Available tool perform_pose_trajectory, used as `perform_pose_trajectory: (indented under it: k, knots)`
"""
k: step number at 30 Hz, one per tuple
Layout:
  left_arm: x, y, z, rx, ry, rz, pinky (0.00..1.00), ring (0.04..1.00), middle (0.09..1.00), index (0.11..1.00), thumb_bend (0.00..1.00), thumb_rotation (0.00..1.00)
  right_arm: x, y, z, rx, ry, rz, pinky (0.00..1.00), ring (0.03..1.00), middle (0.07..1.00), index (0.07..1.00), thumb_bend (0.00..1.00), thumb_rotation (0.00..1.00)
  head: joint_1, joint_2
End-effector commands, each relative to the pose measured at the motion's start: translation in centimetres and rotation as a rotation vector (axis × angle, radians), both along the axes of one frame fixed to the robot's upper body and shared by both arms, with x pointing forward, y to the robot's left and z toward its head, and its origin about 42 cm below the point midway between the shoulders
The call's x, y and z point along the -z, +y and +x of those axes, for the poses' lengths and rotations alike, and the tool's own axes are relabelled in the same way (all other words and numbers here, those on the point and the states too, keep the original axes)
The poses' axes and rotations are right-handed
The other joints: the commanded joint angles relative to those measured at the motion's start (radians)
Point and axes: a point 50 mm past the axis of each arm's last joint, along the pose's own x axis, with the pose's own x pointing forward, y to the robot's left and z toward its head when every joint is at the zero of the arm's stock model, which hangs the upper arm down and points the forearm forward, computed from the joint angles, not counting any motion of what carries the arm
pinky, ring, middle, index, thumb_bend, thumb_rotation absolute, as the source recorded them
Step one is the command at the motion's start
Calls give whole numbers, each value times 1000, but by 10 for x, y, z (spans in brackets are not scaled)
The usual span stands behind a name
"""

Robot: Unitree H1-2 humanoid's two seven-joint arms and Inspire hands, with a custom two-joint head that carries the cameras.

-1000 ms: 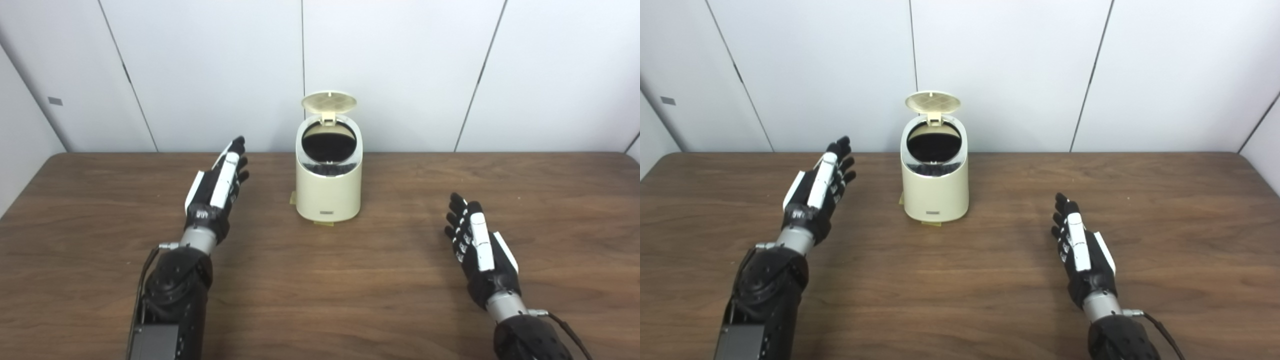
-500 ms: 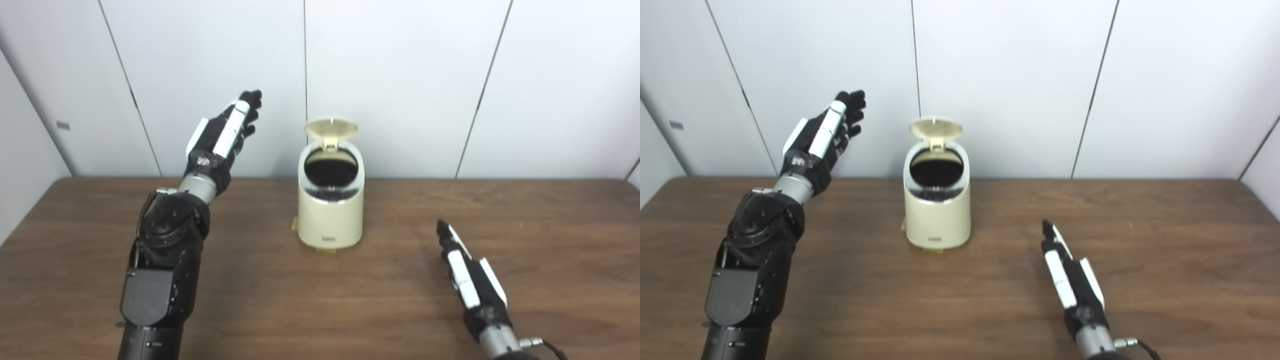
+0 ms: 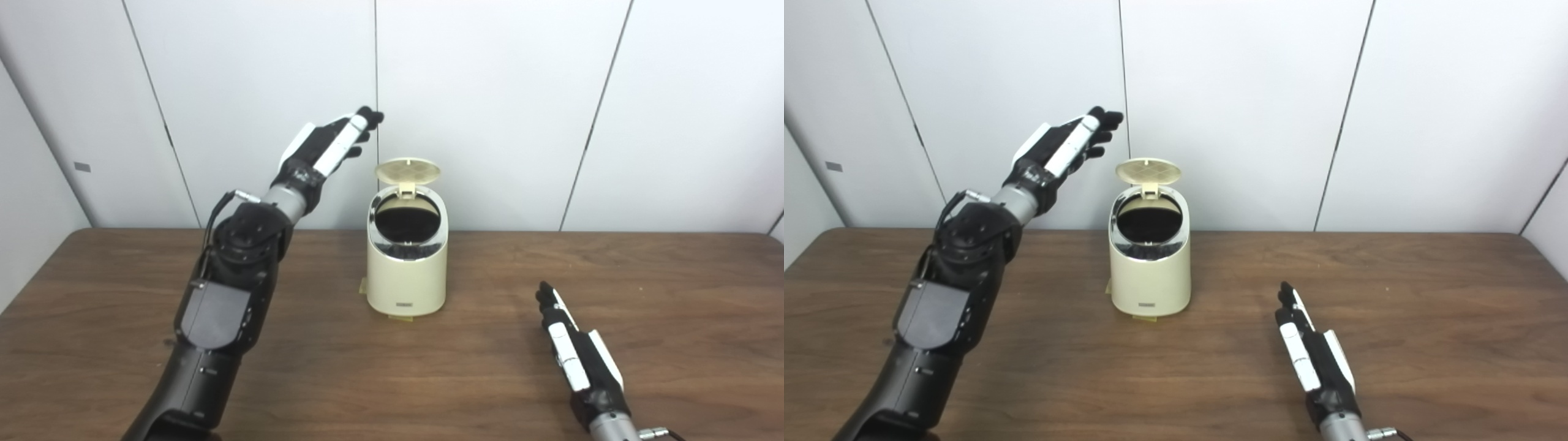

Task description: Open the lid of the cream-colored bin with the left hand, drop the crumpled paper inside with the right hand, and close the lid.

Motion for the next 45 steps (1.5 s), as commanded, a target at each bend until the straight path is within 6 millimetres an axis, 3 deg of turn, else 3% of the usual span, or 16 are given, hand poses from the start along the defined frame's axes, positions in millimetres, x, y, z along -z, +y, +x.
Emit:
perform_pose_trajectory:
  k: [1,5,11,17,25,36,40,45]
  knots:
    - [-36,-6,2,3,-144,100,925,965,935,869,500,945,-7,-4,3,0,-47,-6,997,1000,984,1000,575,1000,-1,0]
    - [-38,-20,-1,-42,-246,327,904,954,920,853,516,995,-5,-3,2,18,-38,-3,982,1000,976,1000,585,1000,-3,-5]
    - [-35,-25,-7,-69,-455,655,758,895,892,799,547,1000,3,-3,-2,30,-24,-43,944,988,965,1000,555,1000,-3,-19]
    - [-33,-27,-11,-90,-621,942,776,918,877,751,601,1000,4,0,-4,28,-25,-35,953,978,959,1000,561,1000,2,-13]
    - [-28,-28,-13,-109,-691,1062,890,921,873,705,571,1000,3,-1,-5,37,-28,-54,944,969,948,1000,543,1000,2,6]
    - [-13,-33,-36,-70,-729,1101,884,916,872,726,578,1000,1,-17,0,84,-35,-155,915,962,946,1000,537,1000,16,25]
    - [-1,-37,-41,-47,-714,1110,814,903,858,705,582,1000,2,-24,2,102,-42,-211,907,962,956,1000,581,1000,15,32]
    - [12,-42,-40,-20,-673,1140,863,916,857,702,586,1000,2,-26,3,96,-54,-246,849,951,953,1000,593,1000,16,37]
